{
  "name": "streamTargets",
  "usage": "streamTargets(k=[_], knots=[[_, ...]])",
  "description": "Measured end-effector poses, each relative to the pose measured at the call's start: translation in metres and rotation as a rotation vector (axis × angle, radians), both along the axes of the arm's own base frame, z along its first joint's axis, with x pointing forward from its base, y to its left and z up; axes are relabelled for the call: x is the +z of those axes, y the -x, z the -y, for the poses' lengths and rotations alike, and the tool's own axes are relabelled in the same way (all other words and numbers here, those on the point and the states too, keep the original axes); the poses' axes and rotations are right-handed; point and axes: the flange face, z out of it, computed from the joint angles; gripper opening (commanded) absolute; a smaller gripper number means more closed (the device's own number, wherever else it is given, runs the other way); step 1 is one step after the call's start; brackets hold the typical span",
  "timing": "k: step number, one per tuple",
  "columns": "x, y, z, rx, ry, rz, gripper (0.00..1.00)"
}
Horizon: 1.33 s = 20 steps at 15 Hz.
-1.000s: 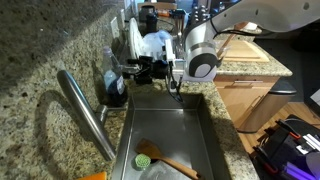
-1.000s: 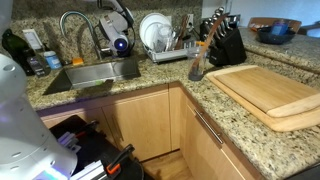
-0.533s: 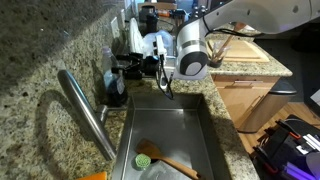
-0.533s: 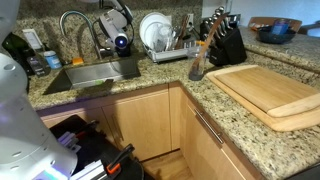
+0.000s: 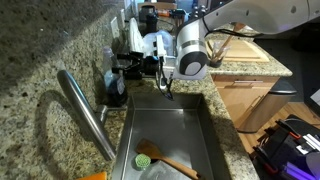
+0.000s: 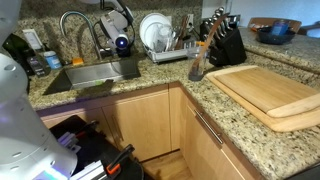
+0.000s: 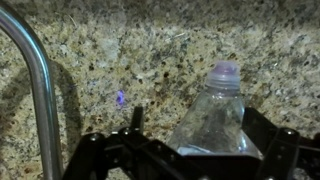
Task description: Move the dish soap to the right side of the counter
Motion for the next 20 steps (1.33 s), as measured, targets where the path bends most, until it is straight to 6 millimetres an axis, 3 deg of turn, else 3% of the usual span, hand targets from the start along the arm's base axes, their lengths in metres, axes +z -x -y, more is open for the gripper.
streamTargets(k=[4,7,13,20], knots=[[0.015,-0.012,0.000,-0.028,0.013,0.085,1.00],[0.015,-0.012,-0.001,-0.028,0.014,0.090,1.00],[0.011,-0.021,-0.005,-0.040,0.002,-0.102,1.00],[0.012,-0.024,-0.016,-0.043,-0.012,-0.136,1.00]])
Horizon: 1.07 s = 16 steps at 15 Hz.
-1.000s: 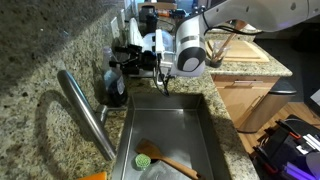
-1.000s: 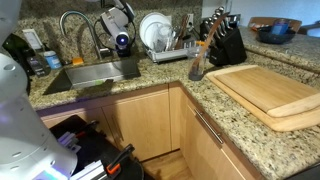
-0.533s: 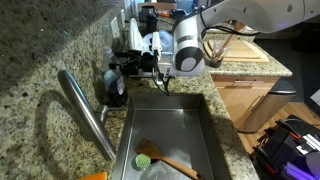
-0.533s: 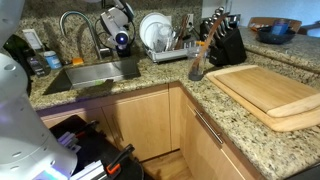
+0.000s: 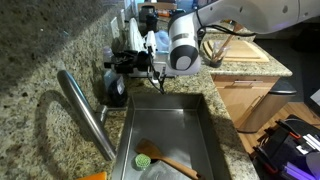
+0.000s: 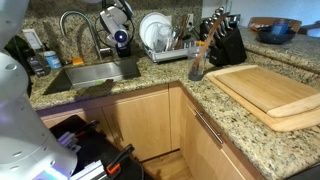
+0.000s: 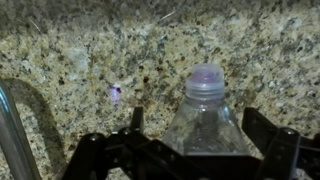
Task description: Move the dish soap to the right side of the counter
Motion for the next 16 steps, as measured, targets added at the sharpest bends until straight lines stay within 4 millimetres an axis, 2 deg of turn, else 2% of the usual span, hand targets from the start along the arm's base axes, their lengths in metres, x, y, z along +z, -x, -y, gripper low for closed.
streamTargets(k=[10,11,12,13,16], knots=[[-0.0030,0.0001,-0.0009,0.004,-0.008,-0.001,0.99],[-0.0027,0.0001,-0.0012,0.005,-0.010,0.002,0.75],[-0.0023,0.0000,-0.0016,0.006,-0.012,0.004,0.74],[-0.0019,0.0000,-0.0019,0.008,-0.015,0.007,0.69],[-0.0008,-0.0005,-0.0025,0.011,-0.021,0.016,0.46]])
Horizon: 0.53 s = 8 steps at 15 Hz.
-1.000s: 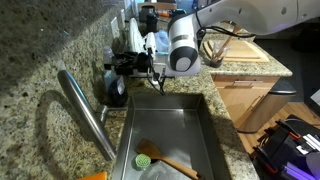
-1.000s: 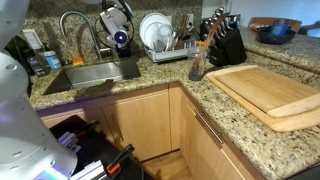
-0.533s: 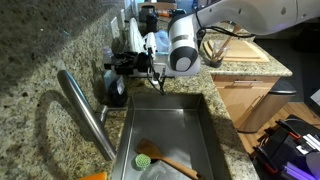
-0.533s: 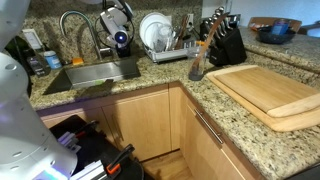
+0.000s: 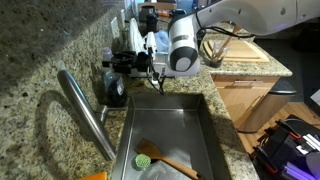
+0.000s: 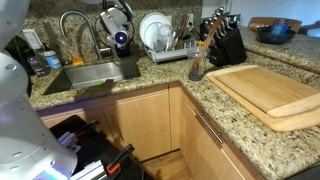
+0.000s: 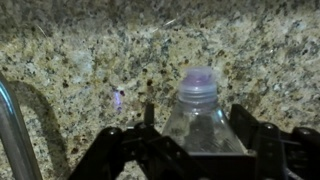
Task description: Move the dish soap to the right side of the counter
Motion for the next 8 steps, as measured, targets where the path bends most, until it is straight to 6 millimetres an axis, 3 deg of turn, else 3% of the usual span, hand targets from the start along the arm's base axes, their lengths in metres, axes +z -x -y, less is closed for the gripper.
streamTargets(k=[6,8], knots=[[0.013,-0.005,-0.003,0.013,-0.041,0.048,0.10],[0.013,-0.005,-0.003,0.012,-0.039,0.055,0.10]])
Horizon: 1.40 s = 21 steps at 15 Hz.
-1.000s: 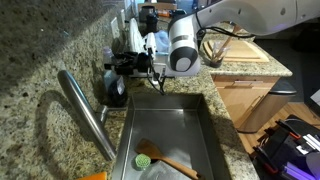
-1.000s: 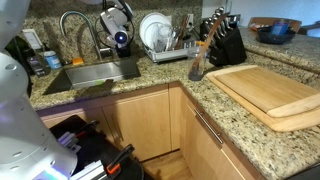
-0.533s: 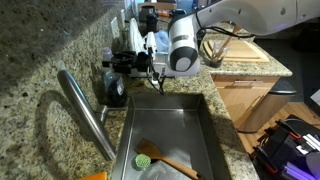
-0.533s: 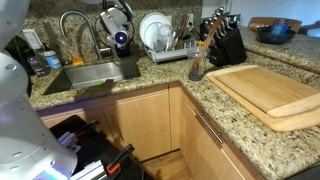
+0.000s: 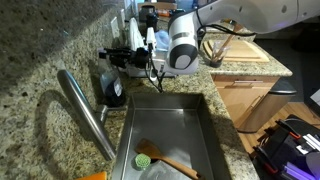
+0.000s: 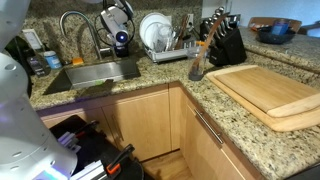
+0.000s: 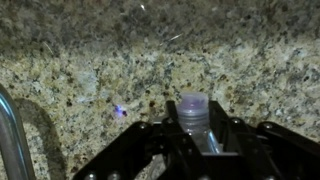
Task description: Move the dish soap to the right side of the counter
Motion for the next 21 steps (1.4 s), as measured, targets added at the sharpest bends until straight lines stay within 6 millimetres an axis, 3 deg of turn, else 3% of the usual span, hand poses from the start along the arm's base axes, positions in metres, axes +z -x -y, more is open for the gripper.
streamTargets(k=[7,11,16,21], knots=[[0.001,-0.002,0.005,-0.004,-0.005,-0.020,0.10],[0.025,0.007,0.045,-0.065,0.067,-0.141,0.10],[0.051,0.053,0.112,-0.188,0.157,-0.382,0.10],[0.050,0.110,0.143,-0.171,0.120,-0.528,0.10]])
